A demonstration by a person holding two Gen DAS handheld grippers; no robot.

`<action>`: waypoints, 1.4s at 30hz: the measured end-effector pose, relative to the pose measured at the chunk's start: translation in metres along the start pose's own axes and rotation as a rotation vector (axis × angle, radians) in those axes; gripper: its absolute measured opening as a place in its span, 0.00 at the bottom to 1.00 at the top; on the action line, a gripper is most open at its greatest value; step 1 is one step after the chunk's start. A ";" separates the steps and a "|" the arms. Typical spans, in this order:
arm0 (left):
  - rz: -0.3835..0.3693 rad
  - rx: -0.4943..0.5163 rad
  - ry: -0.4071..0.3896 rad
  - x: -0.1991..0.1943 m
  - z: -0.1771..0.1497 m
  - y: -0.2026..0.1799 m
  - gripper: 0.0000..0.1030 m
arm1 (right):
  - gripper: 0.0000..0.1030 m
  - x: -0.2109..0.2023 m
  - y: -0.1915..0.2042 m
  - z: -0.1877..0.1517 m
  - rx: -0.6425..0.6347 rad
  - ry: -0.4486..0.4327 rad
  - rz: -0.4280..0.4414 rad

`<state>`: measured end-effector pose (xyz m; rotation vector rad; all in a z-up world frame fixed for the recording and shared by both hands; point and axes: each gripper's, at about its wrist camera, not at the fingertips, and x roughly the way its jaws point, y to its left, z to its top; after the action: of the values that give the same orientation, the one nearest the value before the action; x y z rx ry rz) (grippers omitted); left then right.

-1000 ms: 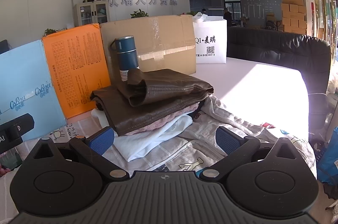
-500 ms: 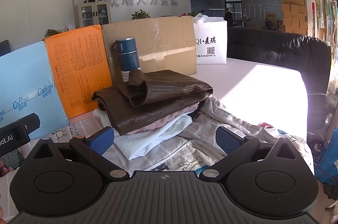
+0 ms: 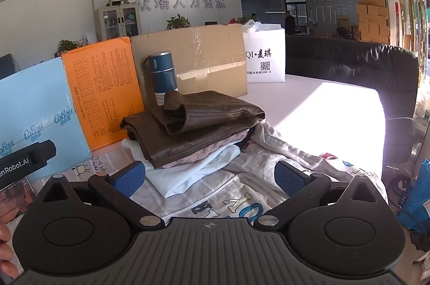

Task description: Fold clothes

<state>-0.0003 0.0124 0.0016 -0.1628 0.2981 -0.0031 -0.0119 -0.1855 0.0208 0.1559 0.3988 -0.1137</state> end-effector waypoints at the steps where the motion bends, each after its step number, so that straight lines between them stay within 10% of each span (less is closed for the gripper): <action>1: 0.000 -0.002 -0.002 -0.001 0.000 0.000 1.00 | 1.00 -0.001 0.000 0.000 0.000 -0.001 -0.002; 42: 0.025 0.037 0.013 0.005 -0.006 -0.002 1.00 | 1.00 0.012 0.006 0.005 0.118 -0.088 0.118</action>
<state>0.0025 0.0090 -0.0047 -0.1221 0.3131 0.0150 0.0021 -0.1818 0.0215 0.2892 0.2949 -0.0274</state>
